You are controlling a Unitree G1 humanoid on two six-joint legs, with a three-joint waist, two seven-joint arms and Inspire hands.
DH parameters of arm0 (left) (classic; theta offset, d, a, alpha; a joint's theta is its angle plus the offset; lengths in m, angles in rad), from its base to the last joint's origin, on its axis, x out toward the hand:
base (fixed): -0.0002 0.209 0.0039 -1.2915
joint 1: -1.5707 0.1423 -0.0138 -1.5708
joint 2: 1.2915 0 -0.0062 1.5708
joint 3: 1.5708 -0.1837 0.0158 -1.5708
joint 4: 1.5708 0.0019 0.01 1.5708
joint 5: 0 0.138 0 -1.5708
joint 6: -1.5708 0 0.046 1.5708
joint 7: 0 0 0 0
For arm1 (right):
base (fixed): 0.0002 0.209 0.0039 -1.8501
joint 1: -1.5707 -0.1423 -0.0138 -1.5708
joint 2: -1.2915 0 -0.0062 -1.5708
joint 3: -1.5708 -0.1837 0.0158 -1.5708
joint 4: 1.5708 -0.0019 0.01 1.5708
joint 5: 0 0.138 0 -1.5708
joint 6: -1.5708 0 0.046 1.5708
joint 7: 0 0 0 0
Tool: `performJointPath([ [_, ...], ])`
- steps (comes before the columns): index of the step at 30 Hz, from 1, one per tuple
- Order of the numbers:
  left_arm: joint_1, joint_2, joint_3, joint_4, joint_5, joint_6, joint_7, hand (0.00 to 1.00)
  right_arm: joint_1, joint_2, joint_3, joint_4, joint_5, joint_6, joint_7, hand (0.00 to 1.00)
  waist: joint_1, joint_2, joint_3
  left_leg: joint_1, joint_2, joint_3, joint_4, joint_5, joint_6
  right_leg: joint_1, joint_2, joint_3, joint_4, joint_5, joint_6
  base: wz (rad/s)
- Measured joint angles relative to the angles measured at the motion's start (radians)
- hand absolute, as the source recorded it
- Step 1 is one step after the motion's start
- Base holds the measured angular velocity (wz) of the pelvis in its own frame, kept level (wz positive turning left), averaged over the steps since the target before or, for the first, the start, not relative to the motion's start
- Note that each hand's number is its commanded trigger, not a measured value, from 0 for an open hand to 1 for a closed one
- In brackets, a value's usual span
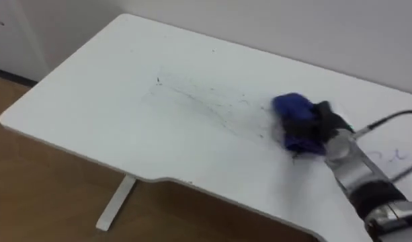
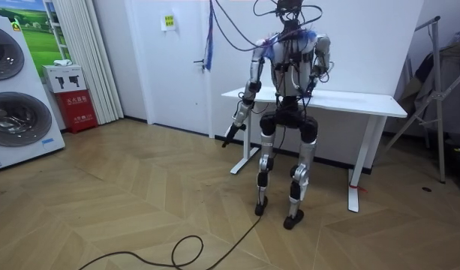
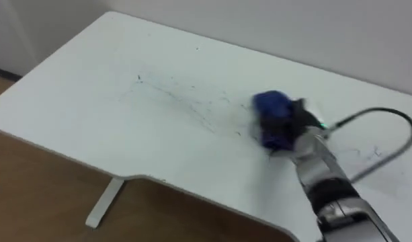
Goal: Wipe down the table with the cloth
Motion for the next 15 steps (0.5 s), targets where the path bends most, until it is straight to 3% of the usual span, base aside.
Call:
performJointPath([
  [1, 0.009, 0.003, -0.001, 0.002, -0.001, 0.021, -0.005, 0.00, -0.007, 0.000, -0.001, 0.001, -0.003, -0.008, 0.012, 1.00, 0.013, -0.001, -0.0001, -0.005, -0.010, -0.034, -0.002, 0.002, 0.003, 0.015, -0.003, -0.020, -0.008, 0.000, 0.000, 1.08],
  [3, 0.060, 0.005, 0.011, 0.010, -0.001, 0.029, -0.006, 0.00, 0.010, -0.002, -0.021, 0.014, -0.009, -0.026, 0.017, 1.00, 0.018, 0.000, 0.0001, 0.003, -0.020, -0.070, -0.003, 0.006, 0.008, 0.043, -0.012, -0.030, -0.012, -0.003, 0.005, 0.94],
  [5, 0.109, 0.008, 0.025, 0.010, -0.003, 0.029, -0.008, 0.00, 0.088, -0.019, -0.067, 0.020, -0.008, -0.053, 0.014, 1.00, 0.010, 0.000, -0.0002, 0.021, -0.033, -0.135, -0.015, 0.010, 0.014, 0.057, -0.025, -0.053, 0.007, -0.022, 0.022, 0.78],
  [6, 0.125, 0.010, 0.035, 0.013, -0.002, 0.023, -0.012, 0.00, 0.150, -0.033, -0.124, 0.036, 0.014, -0.115, 0.001, 1.00, 0.005, 0.002, 0.0008, 0.028, -0.037, -0.156, -0.017, 0.010, 0.014, 0.044, -0.026, -0.048, -0.023, -0.024, 0.019, 0.57],
  [7, 0.143, 0.009, 0.054, 0.017, -0.001, 0.010, -0.015, 0.00, 0.199, -0.043, -0.167, 0.043, 0.030, -0.165, -0.007, 1.00, -0.022, 0.010, 0.0005, 0.044, -0.040, -0.163, -0.017, 0.009, 0.014, 0.012, -0.031, -0.045, -0.039, 0.008, 0.012, 0.63],
  [8, 0.152, 0.010, 0.068, 0.019, -0.001, 0.001, -0.016, 0.00, 0.236, -0.046, -0.186, 0.043, 0.040, -0.182, -0.014, 1.00, -0.042, 0.014, -0.0017, 0.056, -0.040, -0.165, -0.024, 0.014, 0.012, 0.018, -0.033, -0.047, -0.031, 0.019, 0.015, 0.57],
  [10, 0.184, 0.010, 0.113, 0.018, 0.000, -0.027, -0.016, 0.00, 0.343, -0.057, -0.280, 0.043, 0.039, -0.251, -0.057, 1.00, -0.101, 0.013, -0.0003, 0.113, -0.044, -0.133, -0.079, 0.023, 0.012, 0.057, -0.032, -0.044, -0.029, 0.015, 0.021, 0.30],
  [14, 0.168, 0.015, 0.133, 0.030, 0.015, -0.044, -0.016, 0.00, 0.462, -0.128, -0.405, 0.046, 0.059, -0.269, -0.081, 1.00, -0.159, 0.020, -0.0120, 0.110, -0.047, -0.103, -0.084, 0.021, 0.020, 0.055, -0.032, -0.040, -0.028, 0.015, 0.021, -0.10],
  [15, 0.161, 0.017, 0.142, 0.029, 0.018, -0.050, -0.014, 0.00, 0.498, -0.143, -0.443, 0.051, 0.064, -0.269, -0.087, 1.00, -0.175, 0.020, -0.0201, 0.107, -0.048, -0.096, -0.083, 0.016, 0.025, 0.055, -0.033, -0.033, -0.027, 0.015, 0.022, -0.27],
])
